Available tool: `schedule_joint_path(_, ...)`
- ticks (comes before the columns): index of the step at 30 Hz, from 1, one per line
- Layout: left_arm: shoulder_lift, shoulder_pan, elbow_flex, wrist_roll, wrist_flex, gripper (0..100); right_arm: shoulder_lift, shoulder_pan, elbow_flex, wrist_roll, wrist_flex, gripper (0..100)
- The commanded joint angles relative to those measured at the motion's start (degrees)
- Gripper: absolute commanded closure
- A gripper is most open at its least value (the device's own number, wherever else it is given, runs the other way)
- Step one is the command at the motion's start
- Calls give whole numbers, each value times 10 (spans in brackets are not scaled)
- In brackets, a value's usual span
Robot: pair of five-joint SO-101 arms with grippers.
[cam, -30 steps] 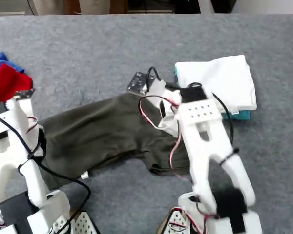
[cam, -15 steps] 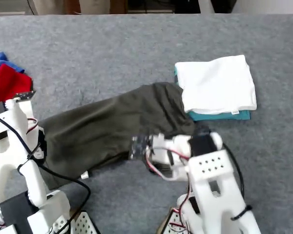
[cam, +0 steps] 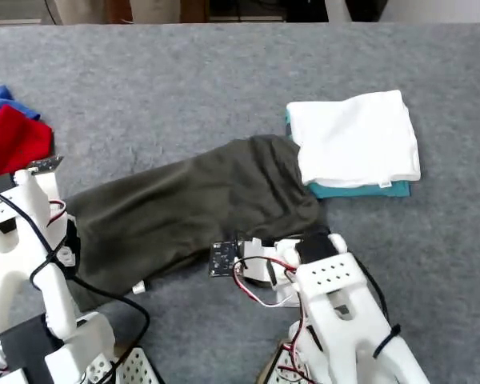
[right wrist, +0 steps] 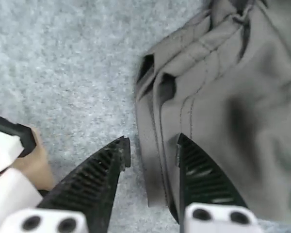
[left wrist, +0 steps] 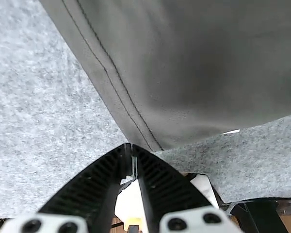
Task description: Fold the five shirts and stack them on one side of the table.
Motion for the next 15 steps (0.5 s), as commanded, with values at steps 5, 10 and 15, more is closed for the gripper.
schedule_joint_path(5,-16,0,-5,-1,-4,981,80,-10,0,-9,-86,829)
schedule_joint_path(10,-15,0,-3,-1,-4,981,143,-9,-32,-9,-95,830)
schedule_joint_path(15,-16,0,-3,-1,-4,981,182,-7,-53,-10,-94,861)
